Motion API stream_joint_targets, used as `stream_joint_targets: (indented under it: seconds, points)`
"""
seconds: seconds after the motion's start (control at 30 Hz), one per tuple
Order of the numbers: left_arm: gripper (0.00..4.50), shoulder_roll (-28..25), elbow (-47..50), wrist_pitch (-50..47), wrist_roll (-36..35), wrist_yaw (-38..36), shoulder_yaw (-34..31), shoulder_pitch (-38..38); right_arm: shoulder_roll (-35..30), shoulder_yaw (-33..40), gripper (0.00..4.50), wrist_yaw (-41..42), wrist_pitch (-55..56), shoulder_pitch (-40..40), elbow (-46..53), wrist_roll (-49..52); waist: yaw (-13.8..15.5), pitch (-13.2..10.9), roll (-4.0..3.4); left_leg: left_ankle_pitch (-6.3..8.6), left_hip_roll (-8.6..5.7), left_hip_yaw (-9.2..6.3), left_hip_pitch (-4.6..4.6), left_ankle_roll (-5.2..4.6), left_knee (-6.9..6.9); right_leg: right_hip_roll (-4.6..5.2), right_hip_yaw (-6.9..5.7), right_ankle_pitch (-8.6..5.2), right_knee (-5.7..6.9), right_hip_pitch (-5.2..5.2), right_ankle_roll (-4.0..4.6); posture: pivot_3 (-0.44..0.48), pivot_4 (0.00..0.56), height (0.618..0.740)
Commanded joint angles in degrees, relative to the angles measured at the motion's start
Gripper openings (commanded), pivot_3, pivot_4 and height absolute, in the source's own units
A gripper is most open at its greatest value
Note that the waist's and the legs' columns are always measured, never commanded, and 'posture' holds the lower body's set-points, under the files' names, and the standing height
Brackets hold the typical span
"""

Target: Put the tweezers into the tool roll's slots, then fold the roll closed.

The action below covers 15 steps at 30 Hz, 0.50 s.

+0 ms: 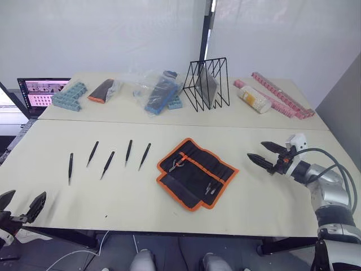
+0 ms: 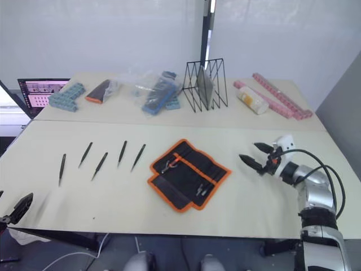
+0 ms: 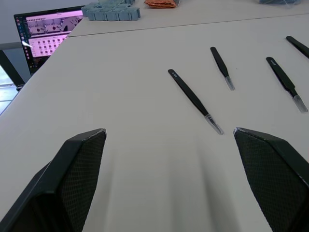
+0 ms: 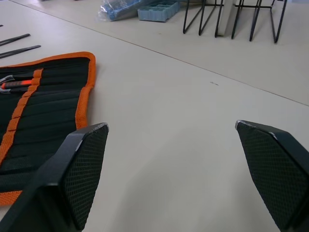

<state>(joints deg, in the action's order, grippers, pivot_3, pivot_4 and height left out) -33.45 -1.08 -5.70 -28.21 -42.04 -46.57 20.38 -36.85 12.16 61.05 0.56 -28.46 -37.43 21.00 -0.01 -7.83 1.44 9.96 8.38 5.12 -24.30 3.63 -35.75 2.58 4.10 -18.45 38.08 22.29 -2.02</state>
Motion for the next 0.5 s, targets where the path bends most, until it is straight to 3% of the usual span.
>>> stream_joint_targets:
  seconds: [0.03, 0.23, 0.5]
  points:
    - [4.5, -0.31, -0.39, 1.58, -0.76, 0.44, -1.7, 0.52, -0.59, 1.86, 4.47, -0.75, 0.08, -0.02, 3.57, 1.03, -0.18, 0.0, 0.0, 0.0, 0.0, 0.01, 0.0, 0.0, 0.01, 0.0, 0.0, 0.0, 0.0, 0.0, 0.0, 0.0, 0.15, 0.713]
    - [4.5, -0.37, -1.33, 2.04, -1.03, 0.41, -1.98, 1.16, -0.28, 1.51, 4.47, -1.31, -2.07, 0.4, 7.5, 1.75, -0.64, 0.0, 0.0, 0.0, 0.0, 0.0, 0.01, 0.0, 0.03, 0.0, 0.0, -0.01, 0.01, 0.0, 0.01, 0.0, 0.15, 0.713]
    - [4.5, 0.19, 2.91, 0.03, -1.31, 3.22, -1.27, 1.9, 2.73, -3.92, 4.47, 3.14, -10.79, -10.36, 13.73, 3.88, -1.09, -0.02, -0.03, 0.0, 0.03, 0.04, 0.01, 0.0, 0.05, -0.02, 0.02, -0.02, 0.09, 0.09, 0.04, 0.0, 0.15, 0.713]
